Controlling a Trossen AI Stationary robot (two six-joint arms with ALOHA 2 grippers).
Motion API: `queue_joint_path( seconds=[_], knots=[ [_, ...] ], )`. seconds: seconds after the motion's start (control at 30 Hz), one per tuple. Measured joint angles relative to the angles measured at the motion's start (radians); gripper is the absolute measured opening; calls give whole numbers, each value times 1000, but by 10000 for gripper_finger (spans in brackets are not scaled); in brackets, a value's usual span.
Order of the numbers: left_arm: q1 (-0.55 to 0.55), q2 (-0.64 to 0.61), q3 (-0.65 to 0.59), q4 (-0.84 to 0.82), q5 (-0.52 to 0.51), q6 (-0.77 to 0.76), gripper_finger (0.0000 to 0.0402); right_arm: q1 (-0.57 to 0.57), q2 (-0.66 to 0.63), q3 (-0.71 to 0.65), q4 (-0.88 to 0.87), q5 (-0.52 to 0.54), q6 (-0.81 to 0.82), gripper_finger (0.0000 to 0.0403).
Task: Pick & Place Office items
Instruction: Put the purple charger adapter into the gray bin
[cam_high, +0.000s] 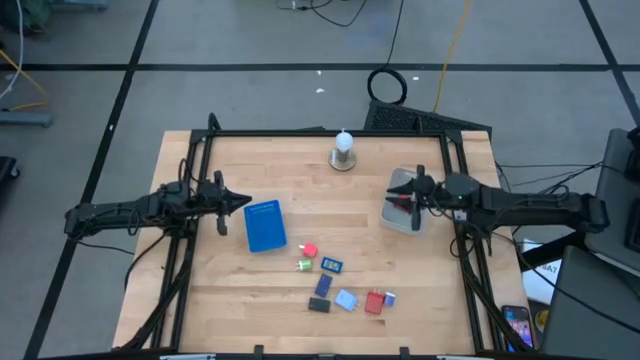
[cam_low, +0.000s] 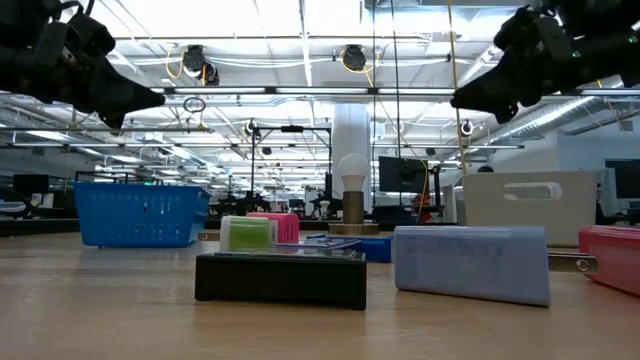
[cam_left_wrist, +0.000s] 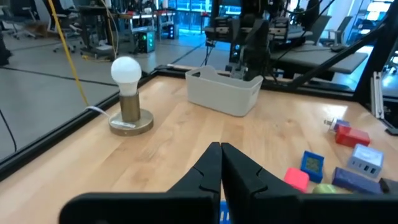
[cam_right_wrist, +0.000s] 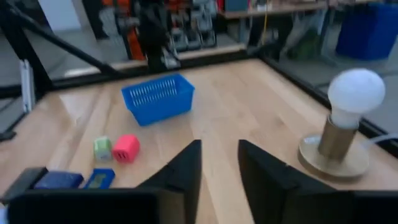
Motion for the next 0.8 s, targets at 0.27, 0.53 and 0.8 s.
queue_joint_path(
  seconds=[0.27, 0.53, 0.8],
  knots=[
    [0, 0, 0, -40, 1, 0, 3, 21, -28, -64, 143, -92, -36, 6],
    [0, 0, 0, -50, 91, -5, 2, 21, -62, -65, 156, -105, -15, 12],
    [0, 0, 0, -43, 32, 40, 12, 21, -63, -65, 159, -182, -16, 1]
  ],
)
